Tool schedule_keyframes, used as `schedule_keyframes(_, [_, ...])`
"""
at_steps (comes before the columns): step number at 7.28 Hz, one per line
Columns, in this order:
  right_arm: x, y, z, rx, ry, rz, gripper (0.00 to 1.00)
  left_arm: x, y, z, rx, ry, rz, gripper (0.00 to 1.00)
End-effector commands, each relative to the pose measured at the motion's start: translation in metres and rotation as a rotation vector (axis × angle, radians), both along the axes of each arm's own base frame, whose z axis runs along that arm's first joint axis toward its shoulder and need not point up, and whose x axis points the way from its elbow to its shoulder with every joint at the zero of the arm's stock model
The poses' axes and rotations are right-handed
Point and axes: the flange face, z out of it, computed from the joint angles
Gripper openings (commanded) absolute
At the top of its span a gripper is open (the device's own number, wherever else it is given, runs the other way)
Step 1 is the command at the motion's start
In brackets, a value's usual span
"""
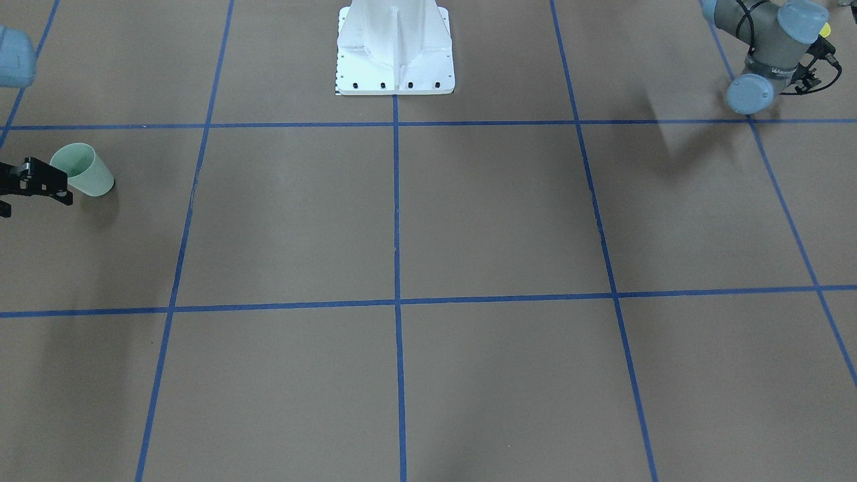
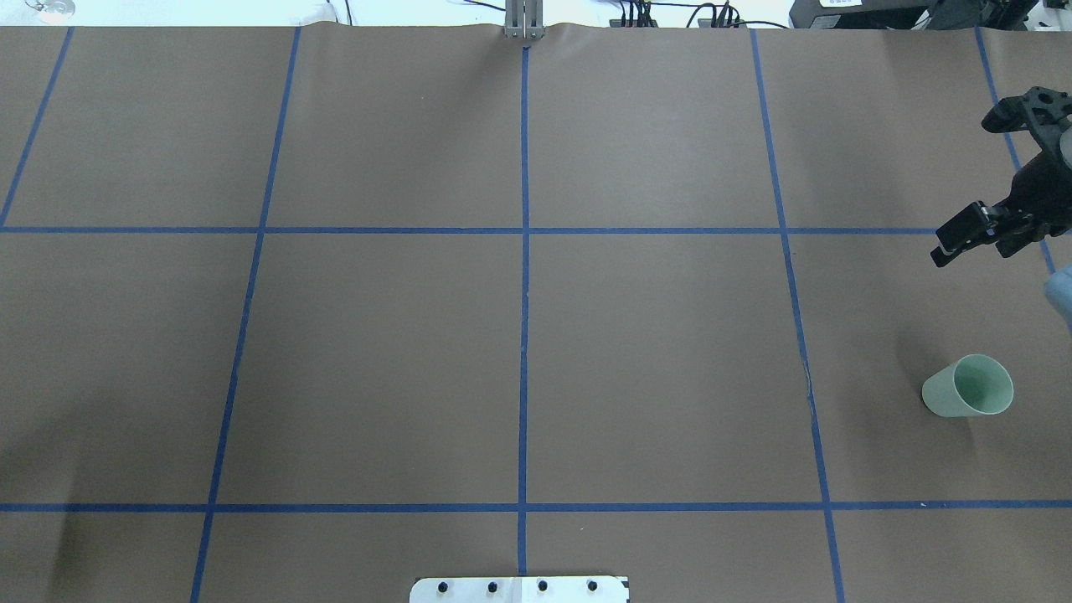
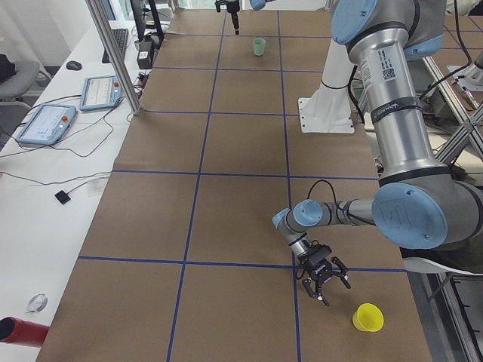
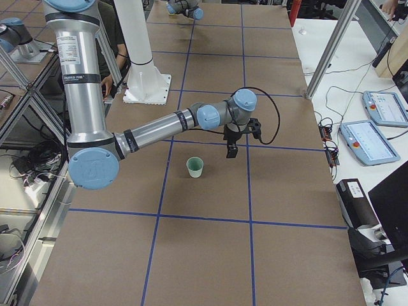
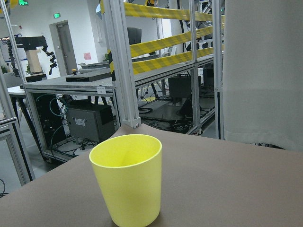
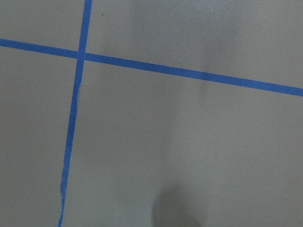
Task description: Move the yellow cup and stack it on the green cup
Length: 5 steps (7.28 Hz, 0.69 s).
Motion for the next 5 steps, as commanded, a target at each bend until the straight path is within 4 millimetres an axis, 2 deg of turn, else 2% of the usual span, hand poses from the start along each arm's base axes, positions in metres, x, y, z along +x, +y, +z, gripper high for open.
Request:
schedule_keyframes(1, [-0.002, 0.000, -0.003, 0.003, -0.006, -0.005, 1.00, -0.014, 0.009, 0.022, -0.031, -0.043, -0.007, 0.99])
schedule_keyframes(3, [-0.006, 0.001, -0.008, 0.010, -0.014, -0.011, 1.00, -0.020, 0.017, 0.036, -0.070, -0.049, -0.037, 0.98])
schedule_keyframes(5, [-0.008, 0.002, -0.010, 0.014, -0.016, -0.016, 1.00, -0.015, 0.024, 0.035, -0.126, -0.032, -0.078, 0.98])
